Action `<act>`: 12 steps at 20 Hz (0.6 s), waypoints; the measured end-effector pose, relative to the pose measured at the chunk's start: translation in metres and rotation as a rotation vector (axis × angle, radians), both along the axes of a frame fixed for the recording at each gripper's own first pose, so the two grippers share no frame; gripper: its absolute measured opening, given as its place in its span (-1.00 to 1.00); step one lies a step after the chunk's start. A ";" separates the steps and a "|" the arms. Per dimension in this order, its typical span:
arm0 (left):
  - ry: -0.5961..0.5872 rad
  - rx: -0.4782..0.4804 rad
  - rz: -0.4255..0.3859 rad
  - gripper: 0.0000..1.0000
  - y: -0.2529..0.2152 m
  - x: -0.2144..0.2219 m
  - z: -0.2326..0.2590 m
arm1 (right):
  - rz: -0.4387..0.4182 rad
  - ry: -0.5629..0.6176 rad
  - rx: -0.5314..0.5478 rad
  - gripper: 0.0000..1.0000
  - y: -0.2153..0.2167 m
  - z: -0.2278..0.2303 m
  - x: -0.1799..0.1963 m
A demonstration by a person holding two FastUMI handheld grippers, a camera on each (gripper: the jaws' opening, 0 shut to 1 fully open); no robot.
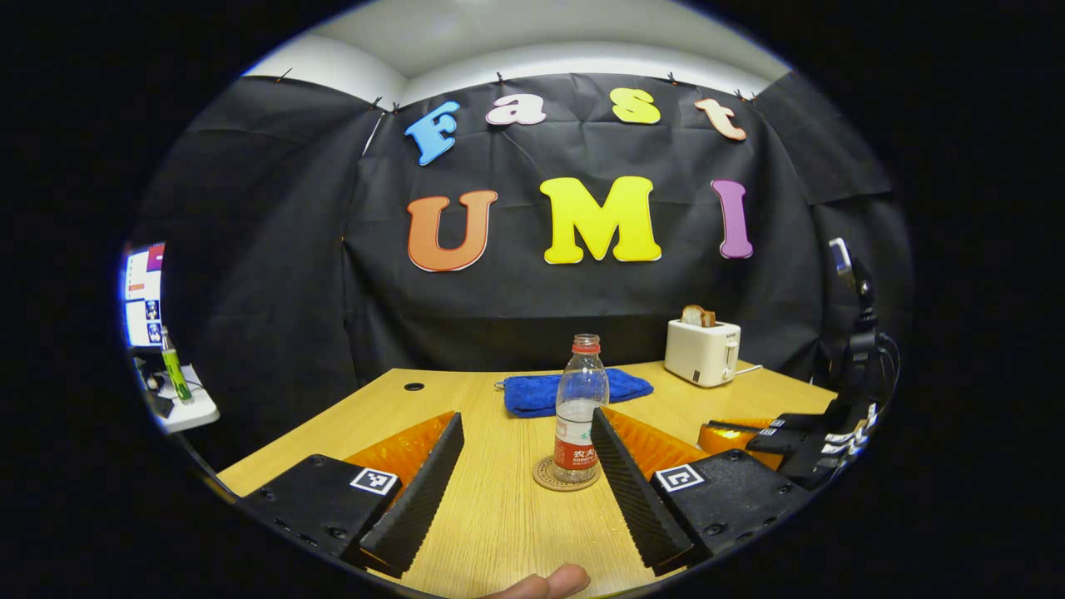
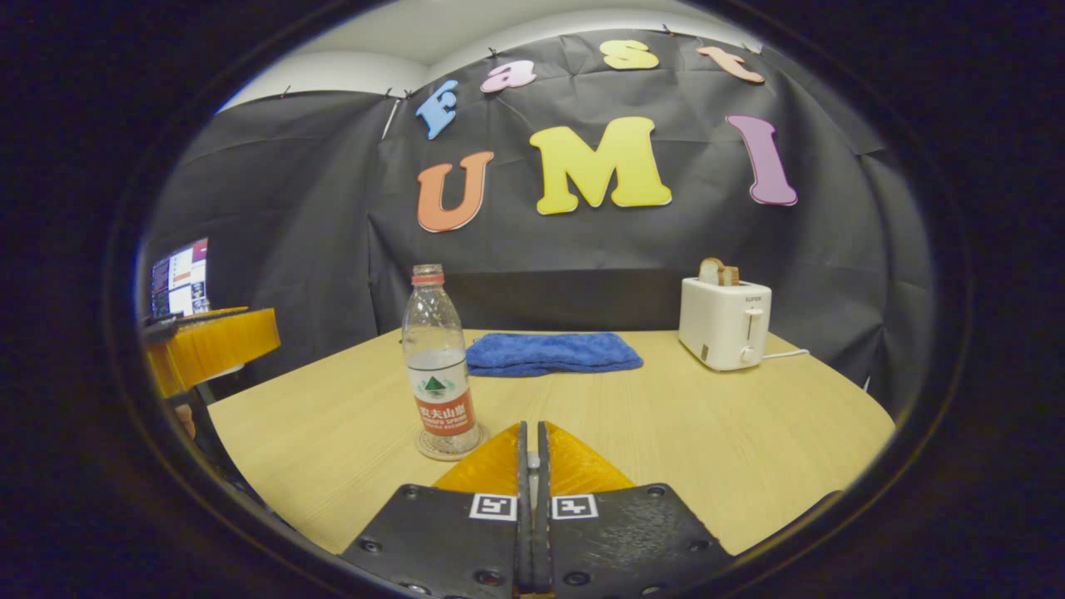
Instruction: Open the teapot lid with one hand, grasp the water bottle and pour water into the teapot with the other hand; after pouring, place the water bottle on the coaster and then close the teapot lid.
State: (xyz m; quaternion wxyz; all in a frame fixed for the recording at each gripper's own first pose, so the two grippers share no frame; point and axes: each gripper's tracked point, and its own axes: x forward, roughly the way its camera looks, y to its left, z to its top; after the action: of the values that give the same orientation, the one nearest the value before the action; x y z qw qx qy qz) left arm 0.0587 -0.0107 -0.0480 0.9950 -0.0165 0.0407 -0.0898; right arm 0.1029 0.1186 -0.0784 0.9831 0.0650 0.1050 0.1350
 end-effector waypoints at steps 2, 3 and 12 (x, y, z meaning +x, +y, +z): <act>0.015 -0.020 -0.013 0.93 0.001 -0.001 -0.002 | 0.009 -0.006 -0.017 -1.00 0.005 -0.003 0.000; 0.014 -0.014 -0.014 0.93 0.003 0.000 -0.002 | 0.011 -0.004 -0.026 -0.98 0.007 -0.003 0.001; 0.056 -0.004 -0.026 0.93 0.004 0.002 -0.013 | 0.016 0.002 -0.032 -0.92 0.017 -0.010 0.007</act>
State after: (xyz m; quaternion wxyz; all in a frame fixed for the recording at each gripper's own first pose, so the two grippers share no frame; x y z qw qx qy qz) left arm 0.0608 -0.0068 -0.0611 0.9922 -0.0202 0.0686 -0.1024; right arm 0.1103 0.1357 -0.0882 0.9828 0.0487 0.1086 0.1413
